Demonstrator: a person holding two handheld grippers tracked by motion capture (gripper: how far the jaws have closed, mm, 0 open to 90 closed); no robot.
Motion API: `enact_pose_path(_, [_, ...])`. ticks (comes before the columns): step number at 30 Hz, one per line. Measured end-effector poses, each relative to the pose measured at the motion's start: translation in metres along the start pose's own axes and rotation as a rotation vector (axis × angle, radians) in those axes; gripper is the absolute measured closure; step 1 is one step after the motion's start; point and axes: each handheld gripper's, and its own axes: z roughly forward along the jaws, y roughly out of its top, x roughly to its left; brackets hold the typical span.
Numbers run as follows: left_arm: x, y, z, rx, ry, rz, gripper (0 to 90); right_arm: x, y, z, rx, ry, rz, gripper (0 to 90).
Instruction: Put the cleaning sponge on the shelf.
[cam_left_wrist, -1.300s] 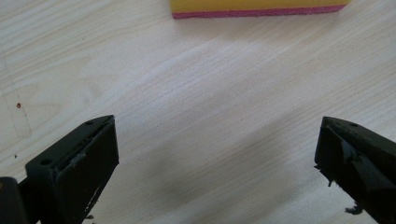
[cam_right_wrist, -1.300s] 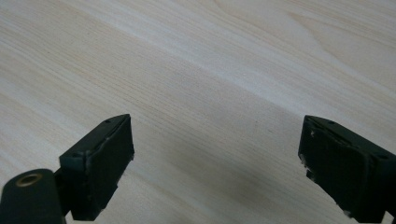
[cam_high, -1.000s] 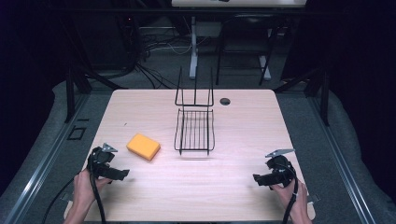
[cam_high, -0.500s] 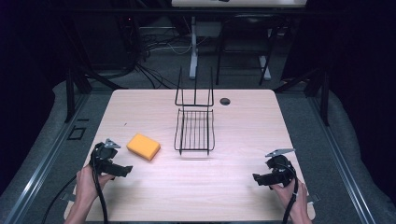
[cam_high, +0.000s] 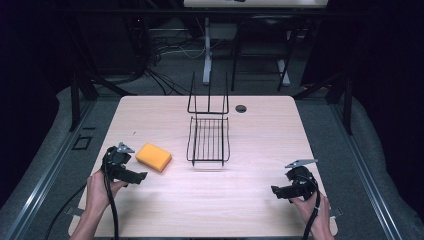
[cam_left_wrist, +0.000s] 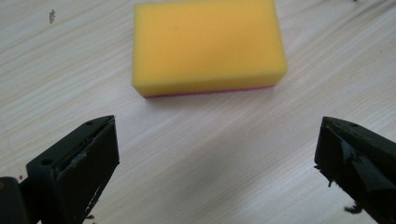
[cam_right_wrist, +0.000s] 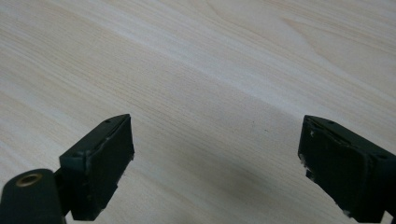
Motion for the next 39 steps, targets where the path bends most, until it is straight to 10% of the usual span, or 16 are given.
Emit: enact_pose_path(39, [-0.013, 0.056, 0.021, 0.055, -0.059, 0.053, 0.2, -0.002, -0.001, -0.001, 0.002, 0.0, 0.005, 10.2])
